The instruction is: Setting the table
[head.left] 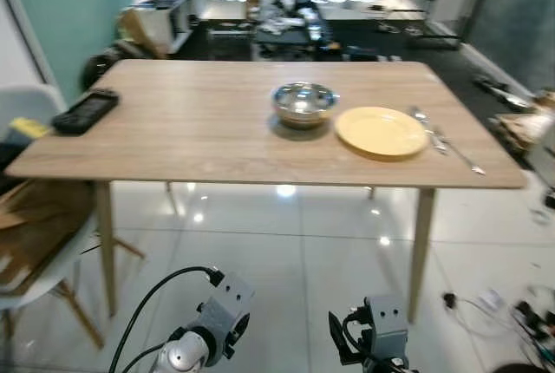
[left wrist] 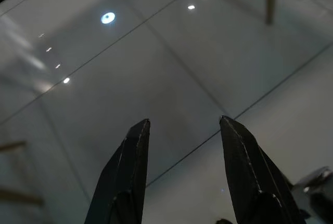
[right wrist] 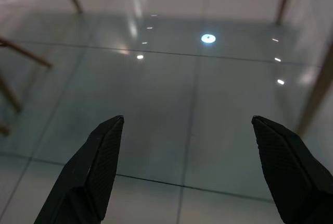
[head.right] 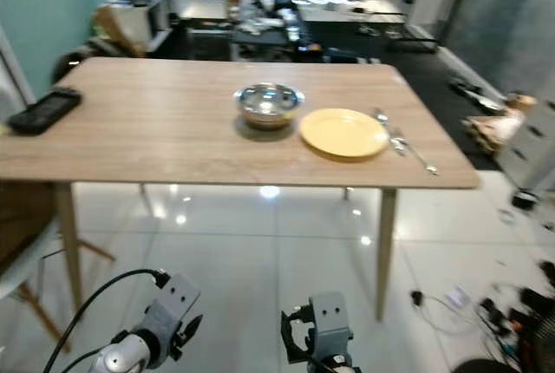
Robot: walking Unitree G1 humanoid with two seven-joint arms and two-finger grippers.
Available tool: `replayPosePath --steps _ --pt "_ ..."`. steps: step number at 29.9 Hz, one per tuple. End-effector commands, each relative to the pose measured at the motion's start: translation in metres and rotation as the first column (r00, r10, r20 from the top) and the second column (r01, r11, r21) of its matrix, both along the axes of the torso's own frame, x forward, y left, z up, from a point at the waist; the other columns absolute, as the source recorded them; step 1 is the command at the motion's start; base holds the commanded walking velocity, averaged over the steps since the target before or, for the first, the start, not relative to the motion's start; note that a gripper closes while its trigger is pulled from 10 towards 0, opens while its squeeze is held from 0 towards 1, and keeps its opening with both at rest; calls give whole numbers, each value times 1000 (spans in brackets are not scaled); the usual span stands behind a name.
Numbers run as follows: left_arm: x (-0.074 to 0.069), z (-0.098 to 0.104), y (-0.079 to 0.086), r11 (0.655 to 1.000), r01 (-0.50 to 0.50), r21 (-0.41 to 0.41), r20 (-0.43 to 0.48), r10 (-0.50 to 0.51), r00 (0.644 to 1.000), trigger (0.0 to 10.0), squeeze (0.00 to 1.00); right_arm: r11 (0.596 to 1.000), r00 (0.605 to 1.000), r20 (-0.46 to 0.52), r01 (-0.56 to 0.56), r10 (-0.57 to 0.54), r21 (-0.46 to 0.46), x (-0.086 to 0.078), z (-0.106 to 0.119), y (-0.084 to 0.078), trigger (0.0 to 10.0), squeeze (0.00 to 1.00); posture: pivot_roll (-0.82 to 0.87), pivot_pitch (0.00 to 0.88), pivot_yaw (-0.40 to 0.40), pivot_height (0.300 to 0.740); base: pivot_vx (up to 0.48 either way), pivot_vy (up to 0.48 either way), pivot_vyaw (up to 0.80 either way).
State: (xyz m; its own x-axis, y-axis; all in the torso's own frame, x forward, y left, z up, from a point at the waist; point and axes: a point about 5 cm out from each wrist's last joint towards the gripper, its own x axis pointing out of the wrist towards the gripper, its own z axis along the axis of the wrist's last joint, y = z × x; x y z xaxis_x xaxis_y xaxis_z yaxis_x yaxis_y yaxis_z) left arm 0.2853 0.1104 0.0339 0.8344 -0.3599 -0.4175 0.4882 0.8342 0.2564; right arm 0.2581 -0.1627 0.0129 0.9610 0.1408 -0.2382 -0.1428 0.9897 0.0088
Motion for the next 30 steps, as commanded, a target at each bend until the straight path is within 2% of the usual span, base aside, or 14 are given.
replayPosePath --steps 1,30 --pt "-2 -5 2 1000 2 8 -20 -2 1000 10000 0 1000 1000 -19 7 -7 0 -4 -5 1 10000 0 63 88 78 740 0 0 -763" --pt "2 -4 3 1000 11 15 -14 -10 1000 10000 0 1000 999 -17 27 -27 7 -1 -5 1 10000 0 66 83 83 740 0 0 -763"
